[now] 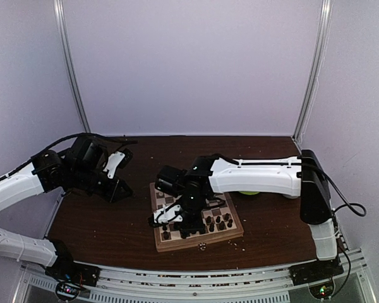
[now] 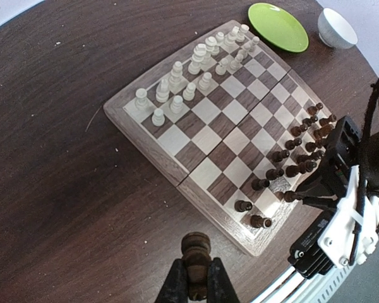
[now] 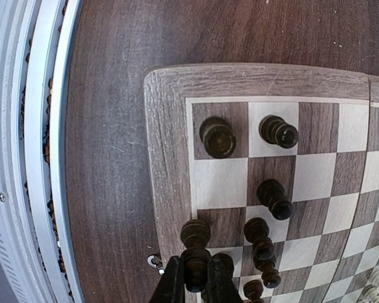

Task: Set up the chess pieces on the board
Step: Place the bishop on f8.

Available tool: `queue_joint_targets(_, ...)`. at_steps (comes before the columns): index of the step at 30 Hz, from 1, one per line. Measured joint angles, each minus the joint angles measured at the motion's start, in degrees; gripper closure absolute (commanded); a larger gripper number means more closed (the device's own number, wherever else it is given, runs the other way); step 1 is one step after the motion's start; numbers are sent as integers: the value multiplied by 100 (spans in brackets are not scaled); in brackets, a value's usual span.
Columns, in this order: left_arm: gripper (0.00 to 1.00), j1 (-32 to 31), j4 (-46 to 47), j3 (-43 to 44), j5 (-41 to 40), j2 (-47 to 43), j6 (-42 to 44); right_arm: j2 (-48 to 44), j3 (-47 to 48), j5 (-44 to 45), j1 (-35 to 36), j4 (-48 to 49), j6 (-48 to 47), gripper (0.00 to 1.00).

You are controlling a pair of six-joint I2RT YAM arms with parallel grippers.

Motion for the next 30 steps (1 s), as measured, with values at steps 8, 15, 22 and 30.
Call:
queue_joint_targets(8,100,0,-20,-2,7,2,0,149,63,105,0,20,33,91)
queue_joint_targets(15,100,0,-20,-2,20,2,0,195,116,208,0,24,50,90)
queue_joint_targets(22,100,0,-20,-2,37,2,0,195,116,249,-2,24,68,90)
queue_joint_targets(30,100,0,-20,-2,50,2,0,195,116,310,-2,22,72,89)
